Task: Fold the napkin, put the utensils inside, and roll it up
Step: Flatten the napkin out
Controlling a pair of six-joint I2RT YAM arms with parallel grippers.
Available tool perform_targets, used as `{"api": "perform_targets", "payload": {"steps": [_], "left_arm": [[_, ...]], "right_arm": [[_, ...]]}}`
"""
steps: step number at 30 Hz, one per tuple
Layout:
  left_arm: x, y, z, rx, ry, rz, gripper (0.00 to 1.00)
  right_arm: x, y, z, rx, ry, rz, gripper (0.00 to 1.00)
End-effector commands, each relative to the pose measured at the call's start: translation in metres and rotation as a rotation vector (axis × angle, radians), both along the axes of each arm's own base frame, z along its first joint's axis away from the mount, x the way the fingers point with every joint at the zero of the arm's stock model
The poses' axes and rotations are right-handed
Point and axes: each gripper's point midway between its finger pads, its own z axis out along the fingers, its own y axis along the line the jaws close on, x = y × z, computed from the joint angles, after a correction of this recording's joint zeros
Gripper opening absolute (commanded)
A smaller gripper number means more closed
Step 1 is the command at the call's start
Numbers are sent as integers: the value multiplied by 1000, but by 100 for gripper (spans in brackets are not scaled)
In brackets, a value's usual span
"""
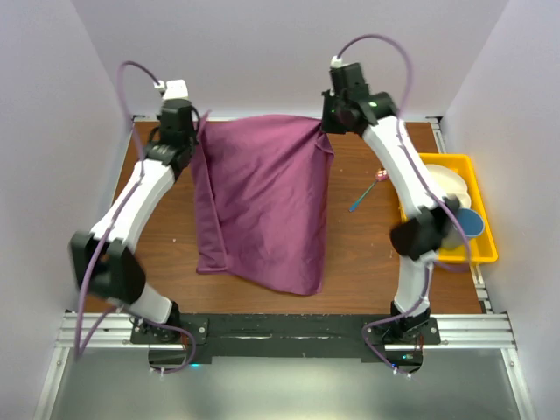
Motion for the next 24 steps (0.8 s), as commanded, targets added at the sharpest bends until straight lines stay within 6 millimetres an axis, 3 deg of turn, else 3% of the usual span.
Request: {"api": "perform_targets", "payload": {"steps": [1, 2, 3, 4, 5, 6, 7, 8, 9, 10, 11, 12, 13, 14, 16, 17, 20, 24], "left_arm": [[31, 42, -72, 136, 211, 189, 23], [34, 39, -79, 127, 250, 184, 34], [39, 33, -85, 111, 277, 152, 39], [39, 23, -86, 100, 279, 121, 43], [36, 16, -86, 92, 277, 95, 50], [24, 13, -88, 98, 275, 89, 50], [17, -2, -90, 107, 270, 49, 51], [12, -11, -91, 111, 262, 12, 51], [-3, -18, -97, 109, 280, -26, 52], [-14, -35, -101, 115, 292, -71, 52], [-33, -39, -110, 112, 330, -92, 52], [-45, -55, -117, 92, 358, -153, 52], [-57, -59, -123, 73, 382, -172, 52], [-75, -60, -124, 35, 412, -168, 52], [-103, -64, -143, 3, 477, -198, 52], [-121, -60, -151, -12, 504, -191, 52], [-148, -55, -165, -51, 542, -174, 50], [-164, -77, -184, -177, 587, -252, 40]], "right_arm": [[57, -38, -92, -233, 153, -120, 23], [58, -42, -77, -262, 145, -115, 40], [65, -46, -104, -319, 201, -124, 51], [62, -47, -100, -321, 203, -121, 60], [57, -48, -117, -342, 243, -107, 71], [50, -49, -98, -320, 207, -101, 75], [45, -48, -105, -318, 224, -83, 77], [34, -49, -122, -329, 271, -69, 78], [24, -42, -125, -307, 290, -39, 78], [12, -36, -111, -277, 272, -10, 79], [-4, -31, -131, -275, 322, 28, 79], [-18, -16, -134, -258, 333, 81, 79], [-33, -9, -119, -218, 309, 105, 79], [-51, -2, -139, -206, 357, 143, 79], [-83, 24, -132, -129, 357, 230, 79], [-98, 24, -150, -133, 390, 235, 79], [-143, 54, -170, -37, 444, 351, 74], [-178, 68, -200, 34, 517, 410, 59]]}}
